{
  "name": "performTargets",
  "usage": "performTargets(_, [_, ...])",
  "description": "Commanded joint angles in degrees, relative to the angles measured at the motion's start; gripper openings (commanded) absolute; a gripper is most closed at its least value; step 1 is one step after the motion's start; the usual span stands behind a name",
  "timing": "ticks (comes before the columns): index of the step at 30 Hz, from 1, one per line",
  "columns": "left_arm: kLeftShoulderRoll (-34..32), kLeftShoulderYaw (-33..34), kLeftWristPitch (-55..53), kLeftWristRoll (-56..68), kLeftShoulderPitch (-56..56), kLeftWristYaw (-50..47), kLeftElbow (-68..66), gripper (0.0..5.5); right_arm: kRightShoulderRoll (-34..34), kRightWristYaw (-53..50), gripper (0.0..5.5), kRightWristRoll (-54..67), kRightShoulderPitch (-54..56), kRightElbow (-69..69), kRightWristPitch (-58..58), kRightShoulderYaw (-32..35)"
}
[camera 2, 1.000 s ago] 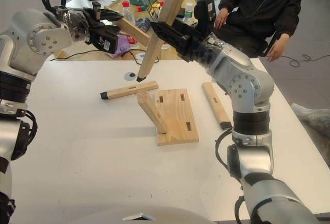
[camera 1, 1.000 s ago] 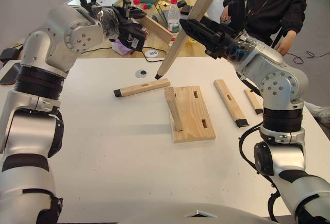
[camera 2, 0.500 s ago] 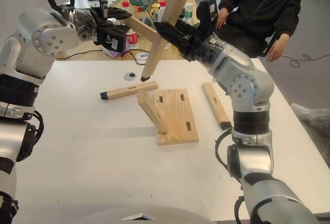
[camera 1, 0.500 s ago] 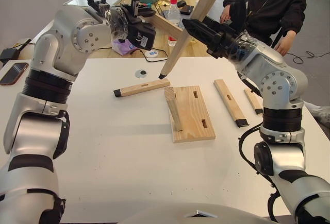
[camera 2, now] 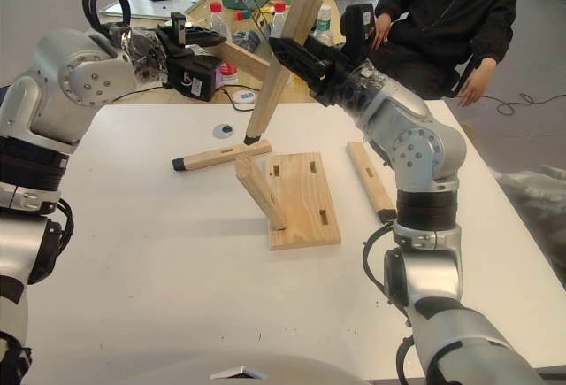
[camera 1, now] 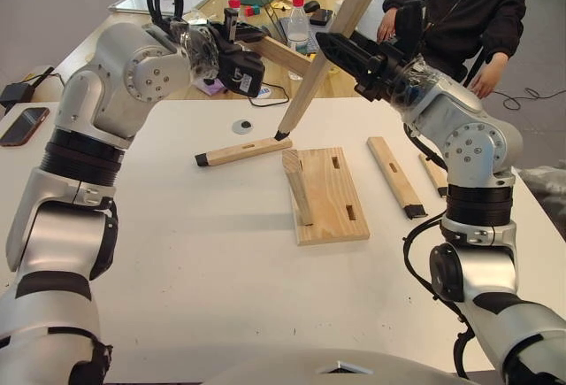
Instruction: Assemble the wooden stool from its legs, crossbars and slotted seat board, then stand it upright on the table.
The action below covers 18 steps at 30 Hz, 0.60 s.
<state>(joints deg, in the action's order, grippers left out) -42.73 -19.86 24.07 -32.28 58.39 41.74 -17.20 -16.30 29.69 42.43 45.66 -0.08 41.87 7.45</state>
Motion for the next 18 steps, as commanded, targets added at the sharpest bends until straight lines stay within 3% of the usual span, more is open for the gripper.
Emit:
performTargets(1, [2.44, -0.54, 0.16, 4.84, -1.67, 3.75, 2.92, 1.26, 1.66, 3.57, 2.06, 3.5, 0.01, -5.13, -1.55, 0.39])
performTargets(18, [5.19, 2.15, -14.29, 16.29, -2.11, 13.47, 10.84, 1.25, 5.15, 2.55, 2.06, 5.42, -0.21, -7.45, -8.8, 3.63])
